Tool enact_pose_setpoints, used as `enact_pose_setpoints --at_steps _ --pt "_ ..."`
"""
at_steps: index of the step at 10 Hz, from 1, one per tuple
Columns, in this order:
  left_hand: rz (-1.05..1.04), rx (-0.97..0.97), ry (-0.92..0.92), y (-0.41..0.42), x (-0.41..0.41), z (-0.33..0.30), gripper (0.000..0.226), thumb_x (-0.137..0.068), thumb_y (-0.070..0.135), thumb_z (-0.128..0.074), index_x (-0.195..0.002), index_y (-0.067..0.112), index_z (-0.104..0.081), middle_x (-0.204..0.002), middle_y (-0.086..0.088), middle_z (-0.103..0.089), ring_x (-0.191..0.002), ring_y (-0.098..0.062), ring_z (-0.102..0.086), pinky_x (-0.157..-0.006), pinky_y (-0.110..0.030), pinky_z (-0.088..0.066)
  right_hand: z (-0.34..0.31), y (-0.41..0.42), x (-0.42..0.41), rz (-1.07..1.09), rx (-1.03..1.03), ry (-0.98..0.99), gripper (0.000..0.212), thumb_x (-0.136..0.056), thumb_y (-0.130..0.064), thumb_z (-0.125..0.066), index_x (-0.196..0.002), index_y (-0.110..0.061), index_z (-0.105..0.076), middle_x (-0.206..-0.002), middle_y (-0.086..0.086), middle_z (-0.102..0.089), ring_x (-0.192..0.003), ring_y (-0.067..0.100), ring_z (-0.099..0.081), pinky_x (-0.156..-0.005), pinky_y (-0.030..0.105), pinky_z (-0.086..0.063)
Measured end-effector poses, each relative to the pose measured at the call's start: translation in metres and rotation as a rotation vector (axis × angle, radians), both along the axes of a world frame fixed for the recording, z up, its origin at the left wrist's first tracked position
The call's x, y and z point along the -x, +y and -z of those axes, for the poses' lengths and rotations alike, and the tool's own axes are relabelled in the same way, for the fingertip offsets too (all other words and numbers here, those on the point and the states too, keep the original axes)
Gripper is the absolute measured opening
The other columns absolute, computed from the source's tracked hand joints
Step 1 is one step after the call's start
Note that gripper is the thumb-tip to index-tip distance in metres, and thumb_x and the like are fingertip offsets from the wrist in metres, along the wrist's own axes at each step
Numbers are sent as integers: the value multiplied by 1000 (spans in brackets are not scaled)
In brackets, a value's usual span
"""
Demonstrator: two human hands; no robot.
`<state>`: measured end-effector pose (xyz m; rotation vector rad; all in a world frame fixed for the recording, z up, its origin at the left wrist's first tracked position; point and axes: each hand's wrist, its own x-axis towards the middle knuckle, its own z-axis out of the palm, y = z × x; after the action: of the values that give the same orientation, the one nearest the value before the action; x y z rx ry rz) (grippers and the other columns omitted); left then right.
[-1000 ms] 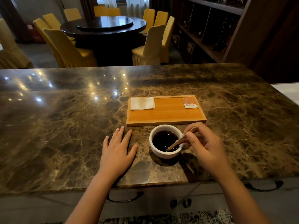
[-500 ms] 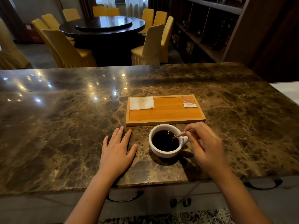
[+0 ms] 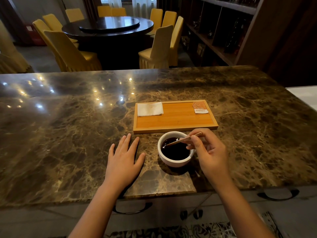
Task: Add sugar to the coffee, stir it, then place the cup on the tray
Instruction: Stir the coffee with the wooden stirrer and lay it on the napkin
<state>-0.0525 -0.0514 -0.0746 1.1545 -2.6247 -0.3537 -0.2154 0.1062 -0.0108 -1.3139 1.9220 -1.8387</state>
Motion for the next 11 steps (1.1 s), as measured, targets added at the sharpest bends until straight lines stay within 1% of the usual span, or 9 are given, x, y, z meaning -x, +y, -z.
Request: enact_pose_setpoints --at_steps 1,2,3,4,5,6,7,9,11 --pt "0 -3 4 0 0 0 57 -91 50 -31 -142 29 -17 -155 -1 -10 -141 -13 0 -115 -45 1 2 7 8 56 -48 305 13 -89 -19 -50 -93 -13 -61 -88 -4 -62 -85 0 -59 -68 11 -48" --pt "0 -3 6 0 0 0 57 -91 50 -31 -142 29 -17 -155 -1 -10 -141 -13 0 -115 -45 1 0 14 11 37 -99 428 17 -89 -20 -47 -95 -12 -60 -90 -6 -58 -86 -5 -53 -70 6 -42" --pt "0 -5 5 0 0 0 57 -91 50 -31 -143 29 -18 -155 -1 -9 -141 -13 0 -115 -45 1 -3 21 9 9 -154 466 17 -88 -22 -45 -94 -14 -59 -88 -9 -55 -83 -7 -51 -68 5 -40" --pt "1 -6 7 0 0 0 57 -91 50 -31 -143 29 -18 -155 -1 -10 -141 -13 0 -115 -45 1 -5 22 7 -9 -158 385 16 -88 -26 -45 -91 -19 -59 -82 -10 -57 -81 -1 -56 -65 9 -43" --pt "2 -3 8 0 0 0 57 -91 50 -31 -143 29 -18 -155 -2 -10 -141 -13 -1 -115 -46 0 -7 20 7 -43 -117 77 8 -89 -23 -52 -87 -22 -60 -85 -4 -63 -78 10 -63 -61 16 -51" --pt "2 1 3 0 0 0 57 -91 50 -31 -143 29 -18 -155 -1 -10 -141 -13 -1 -115 -45 1 -7 17 8 -42 -92 -72 11 -90 -11 -54 -89 -18 -62 -90 -3 -66 -74 11 -67 -60 18 -53" --pt "5 -1 6 -1 0 0 57 -91 50 -31 -143 28 -19 -155 -2 -11 -141 -14 -1 -115 -46 0 -7 15 11 -10 -74 -179 13 -90 -7 -52 -87 -11 -65 -78 5 -69 -70 12 -69 -57 19 -54" --pt "3 10 8 -1 0 2 59 -90 53 -27 -142 29 -19 -155 -2 -11 -141 -13 -2 -115 -45 0 -18 16 31 100 -41 -174 14 -91 -11 -51 -88 -9 -64 -80 8 -68 -69 11 -68 -54 18 -54" --pt "0 7 7 -1 0 2 58 -91 50 -32 -143 29 -18 -155 -1 -10 -141 -13 -1 -115 -45 1 -31 18 46 165 -28 -111 16 -92 -14 -50 -90 -6 -64 -80 5 -67 -70 9 -68 -54 20 -56"
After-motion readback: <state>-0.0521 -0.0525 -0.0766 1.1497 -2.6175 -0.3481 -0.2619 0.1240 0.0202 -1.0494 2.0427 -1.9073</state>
